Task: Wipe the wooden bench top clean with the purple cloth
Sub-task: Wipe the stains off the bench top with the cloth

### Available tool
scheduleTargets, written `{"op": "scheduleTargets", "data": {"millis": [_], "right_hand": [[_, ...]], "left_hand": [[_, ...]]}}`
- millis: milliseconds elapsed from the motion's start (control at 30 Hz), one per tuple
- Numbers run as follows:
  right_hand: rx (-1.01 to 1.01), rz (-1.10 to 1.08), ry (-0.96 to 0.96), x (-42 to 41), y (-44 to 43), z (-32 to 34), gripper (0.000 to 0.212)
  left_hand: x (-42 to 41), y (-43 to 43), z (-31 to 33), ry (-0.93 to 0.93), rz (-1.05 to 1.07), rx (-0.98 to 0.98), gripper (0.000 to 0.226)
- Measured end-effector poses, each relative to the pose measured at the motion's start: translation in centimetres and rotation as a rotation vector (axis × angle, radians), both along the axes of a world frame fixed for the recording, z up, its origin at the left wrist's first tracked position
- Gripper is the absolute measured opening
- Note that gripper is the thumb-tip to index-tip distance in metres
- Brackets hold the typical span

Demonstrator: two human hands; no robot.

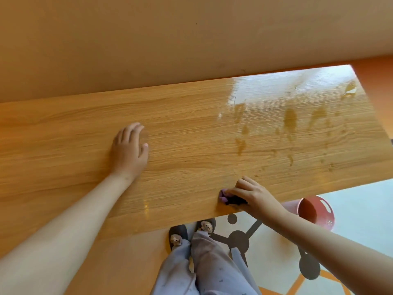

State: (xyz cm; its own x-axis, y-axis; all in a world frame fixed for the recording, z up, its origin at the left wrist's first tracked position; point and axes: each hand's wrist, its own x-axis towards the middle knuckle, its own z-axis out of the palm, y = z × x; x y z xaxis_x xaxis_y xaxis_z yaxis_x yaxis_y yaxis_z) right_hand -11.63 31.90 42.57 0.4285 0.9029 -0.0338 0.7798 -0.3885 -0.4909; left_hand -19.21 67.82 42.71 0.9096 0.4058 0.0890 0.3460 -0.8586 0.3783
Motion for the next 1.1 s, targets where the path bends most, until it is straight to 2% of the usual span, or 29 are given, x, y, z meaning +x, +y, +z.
{"op": "scheduleTargets", "data": {"millis": [100, 200, 500, 700, 900, 1000, 1100], "right_hand": [[0.000, -0.022, -0.004, 0.8, 0.5, 0.4, 0.031], [-0.015, -0.078, -0.026, 2.9, 2.5, 1.1, 0.030], [0.084, -0.388, -0.065, 8.6, 10.3, 0.7, 0.029], [0.081, -0.303, -0.043, 1.5, 5.7, 0.8, 0.025], [0.075, -0.329, -0.003, -6.5, 0.2, 0.1, 0.023], [0.077, -0.496, 0.008, -4.9, -1.5, 0.4, 0.025], [0.056, -0.846, -0.013, -2.0, -5.0, 0.6, 0.026]], "left_hand": [[-2.2, -7.1, -0.4, 0.000, -0.089, -0.134, 0.049], [-4.2, -12.4, -1.4, 0.076, -0.146, -0.160, 0.050], [-4.3, -13.5, -2.5, 0.131, -0.162, -0.073, 0.050], [-4.5, -13.6, -2.5, 0.127, -0.168, -0.047, 0.052], [-4.3, -13.6, -2.6, 0.136, -0.155, -0.034, 0.053], [-4.2, -13.6, -2.6, 0.139, -0.148, -0.029, 0.053], [-4.3, -13.7, -2.7, 0.142, -0.142, -0.021, 0.054]]}}
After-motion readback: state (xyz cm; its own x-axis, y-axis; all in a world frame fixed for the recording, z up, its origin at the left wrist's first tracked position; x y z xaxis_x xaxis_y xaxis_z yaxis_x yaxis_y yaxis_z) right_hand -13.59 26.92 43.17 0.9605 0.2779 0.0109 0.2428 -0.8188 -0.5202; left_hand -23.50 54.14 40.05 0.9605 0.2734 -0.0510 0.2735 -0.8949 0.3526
